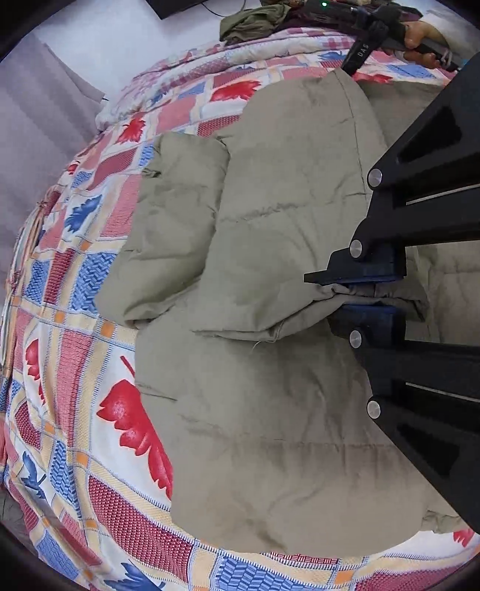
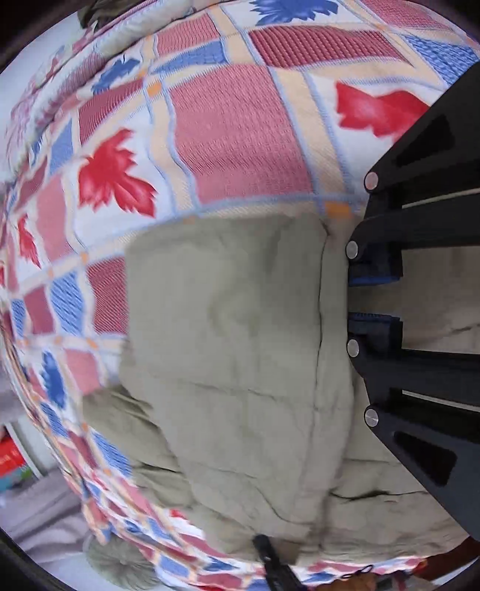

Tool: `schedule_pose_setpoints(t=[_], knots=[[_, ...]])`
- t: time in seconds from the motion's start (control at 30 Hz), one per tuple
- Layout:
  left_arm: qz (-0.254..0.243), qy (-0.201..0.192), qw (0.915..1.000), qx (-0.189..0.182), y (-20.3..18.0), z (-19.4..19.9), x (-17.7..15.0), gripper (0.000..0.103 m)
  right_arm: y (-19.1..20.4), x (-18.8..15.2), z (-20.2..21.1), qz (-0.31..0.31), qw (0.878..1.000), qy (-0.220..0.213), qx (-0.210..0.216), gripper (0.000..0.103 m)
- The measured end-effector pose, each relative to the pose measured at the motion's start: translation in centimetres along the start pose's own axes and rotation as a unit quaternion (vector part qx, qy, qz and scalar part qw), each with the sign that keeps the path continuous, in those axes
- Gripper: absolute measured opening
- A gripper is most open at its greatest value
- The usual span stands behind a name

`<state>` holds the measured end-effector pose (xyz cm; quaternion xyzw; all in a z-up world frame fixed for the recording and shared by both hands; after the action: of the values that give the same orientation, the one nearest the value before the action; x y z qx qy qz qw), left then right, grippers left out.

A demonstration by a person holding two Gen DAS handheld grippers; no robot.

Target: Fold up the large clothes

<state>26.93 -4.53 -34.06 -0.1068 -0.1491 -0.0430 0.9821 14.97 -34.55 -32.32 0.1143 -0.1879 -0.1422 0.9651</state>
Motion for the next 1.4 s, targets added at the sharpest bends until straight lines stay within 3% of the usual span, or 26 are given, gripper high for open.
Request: schedule_pose_setpoints(t=[0.1, 0.2, 0.23, 0.27, 0.33, 0.43, 0.47, 0.53, 0.7, 0.73, 0.77, 0.83, 0.93, 0.97, 1.13, 1.4], knots=[[-0.012, 0.006, 0.9996, 0.024, 0.5, -1.5, -1.4, 0.010, -1.1, -0.2, -1.6, -0.018, 1.000, 0.017, -0.001, 0.009], [0.011, 0.000, 0.9995, 0.031, 1.2, -0.9, -2.1, 0.013, -2.1, -1.6, -3.8, -0.020, 0.999, 0.033, 0.001, 0.009], [0.014, -0.006, 0.9990, 0.042, 1.6, -0.3, -2.2, 0.021, -2.3, -1.8, -3.8, -0.022, 0.999, 0.030, 0.004, 0.009], [0.015, -0.011, 0.9983, 0.056, 2.0, 0.2, -2.3, 0.039, -2.2, -1.8, -3.7, -0.025, 0.999, 0.027, 0.009, 0.009], [0.011, -0.037, 0.9950, 0.092, 3.2, 2.0, -2.2, 0.060, -2.1, -1.9, -3.2, -0.027, 0.999, 0.034, 0.018, 0.009], [0.010, -0.066, 0.9912, 0.114, 5.0, 4.8, -2.0, 0.060, -1.5, -2.8, -1.2, -0.008, 0.999, 0.053, 0.012, 0.017], [0.015, -0.071, 0.9912, 0.110, 5.3, 5.5, -1.9, 0.060, -1.4, -3.2, -0.2, 0.003, 0.998, 0.055, 0.010, 0.024], [0.016, -0.073, 0.9923, 0.099, 5.5, 6.3, -1.4, 0.060, -1.0, -4.2, 1.8, 0.015, 0.999, 0.048, 0.020, 0.027], [-0.017, -0.090, 0.9911, 0.096, 2.2, 5.9, 0.9, 0.054, -2.1, -1.6, 4.9, -0.025, 0.999, -0.014, 0.031, 0.025], [-0.019, -0.095, 0.9907, 0.095, 1.4, 5.6, 1.3, 0.054, -2.5, -0.5, 5.0, -0.038, 0.998, -0.027, 0.034, 0.018], [-0.019, -0.097, 0.9907, 0.093, 0.7, 5.2, 1.7, 0.054, -2.7, 0.8, 4.9, -0.049, 0.997, -0.037, 0.036, 0.013], [-0.024, -0.093, 0.9906, 0.098, -0.3, 3.7, 1.6, 0.054, -2.2, 3.3, 4.2, -0.053, 0.996, -0.052, 0.047, 0.012], [-0.038, -0.047, 0.9868, 0.150, 0.4, -0.5, 0.1, 0.054, -0.8, 5.4, 1.7, -0.031, 0.997, -0.046, 0.046, 0.012], [-0.035, -0.033, 0.9879, 0.148, 0.8, -1.7, -0.4, 0.054, -0.6, 5.4, 0.5, -0.030, 0.998, -0.036, 0.038, 0.012], [-0.049, -0.045, 0.9872, 0.145, 0.8, -2.9, -0.8, 0.056, -3.3, 2.9, -4.7, -0.063, 0.998, 0.003, 0.017, 0.008], [-0.052, -0.036, 0.9845, 0.164, 0.9, -1.1, -0.6, 0.056, -3.3, 2.8, -3.7, -0.082, 0.996, -0.007, 0.026, 0.013]])
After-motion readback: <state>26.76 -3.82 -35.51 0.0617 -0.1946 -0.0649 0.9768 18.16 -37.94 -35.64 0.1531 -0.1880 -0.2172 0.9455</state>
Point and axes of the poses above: each gripper's, at about its wrist camera, not at the fingertips, and z roughly against the way its jaws point, y to its left, x to its top, the point moved 9 cm from there along -z, roughly the way its jaws point, and after that the axes turned 9 degrees about x, right-handed, at the moved point
